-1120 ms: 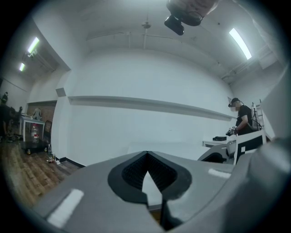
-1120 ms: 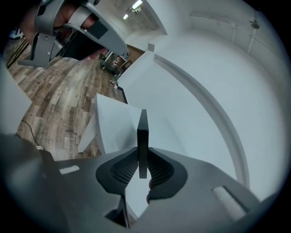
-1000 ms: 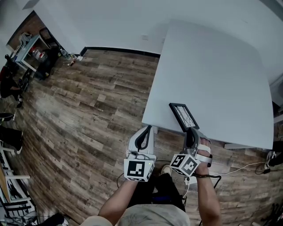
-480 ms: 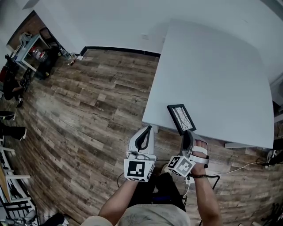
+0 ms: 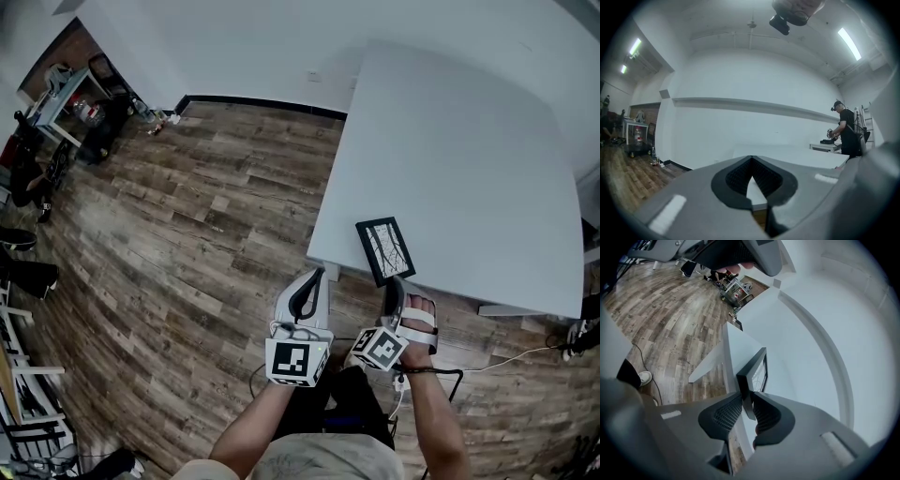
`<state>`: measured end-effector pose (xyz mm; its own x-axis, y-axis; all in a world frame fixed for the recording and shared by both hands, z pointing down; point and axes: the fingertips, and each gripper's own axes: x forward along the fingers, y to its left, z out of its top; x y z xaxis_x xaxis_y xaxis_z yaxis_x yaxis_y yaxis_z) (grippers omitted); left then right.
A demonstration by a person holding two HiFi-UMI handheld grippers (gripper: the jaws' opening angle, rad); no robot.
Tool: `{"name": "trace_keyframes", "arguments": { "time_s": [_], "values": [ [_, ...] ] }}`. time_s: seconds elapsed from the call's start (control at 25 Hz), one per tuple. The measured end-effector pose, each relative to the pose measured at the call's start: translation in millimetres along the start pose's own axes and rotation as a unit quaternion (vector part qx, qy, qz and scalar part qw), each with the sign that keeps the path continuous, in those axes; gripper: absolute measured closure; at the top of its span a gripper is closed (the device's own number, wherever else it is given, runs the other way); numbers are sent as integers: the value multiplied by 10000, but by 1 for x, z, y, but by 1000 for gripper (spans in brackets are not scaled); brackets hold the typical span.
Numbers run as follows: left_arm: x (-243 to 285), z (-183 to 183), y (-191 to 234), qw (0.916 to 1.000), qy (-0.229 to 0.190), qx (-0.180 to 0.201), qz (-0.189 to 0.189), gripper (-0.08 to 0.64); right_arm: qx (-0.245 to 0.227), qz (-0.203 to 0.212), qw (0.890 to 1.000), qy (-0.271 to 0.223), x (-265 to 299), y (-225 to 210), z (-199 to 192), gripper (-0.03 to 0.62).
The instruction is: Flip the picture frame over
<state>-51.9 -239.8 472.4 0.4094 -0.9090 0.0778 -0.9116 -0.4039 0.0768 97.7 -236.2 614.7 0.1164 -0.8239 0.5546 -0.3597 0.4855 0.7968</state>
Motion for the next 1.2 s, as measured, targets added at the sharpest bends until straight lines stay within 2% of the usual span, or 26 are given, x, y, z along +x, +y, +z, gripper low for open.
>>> {"name": "trace_keyframes", "arguments": {
  "time_s": [0.28, 0.76, 0.88, 1.04, 1.2],
  "values": [
    [-4, -6, 4, 10000, 56, -24, 44, 560, -219, 137, 9996, 68, 7, 14, 4, 485],
    [-4, -11, 7, 9999, 122, -15, 67, 560, -109, 349, 9993, 75, 14, 25, 5, 456],
    [-3, -12, 8, 9999, 118, -17, 81, 560, -36, 360, 9993, 68, 15, 26, 5, 448],
    [-3, -10, 6, 9999, 116, -30, 60, 560, 126, 485, 9987, 66, 13, 26, 3, 397],
    [0, -5, 8, 9999, 87, -35, 59, 560, 427, 522, 9977, 10, 9, 21, 2, 388]
  ]
}}
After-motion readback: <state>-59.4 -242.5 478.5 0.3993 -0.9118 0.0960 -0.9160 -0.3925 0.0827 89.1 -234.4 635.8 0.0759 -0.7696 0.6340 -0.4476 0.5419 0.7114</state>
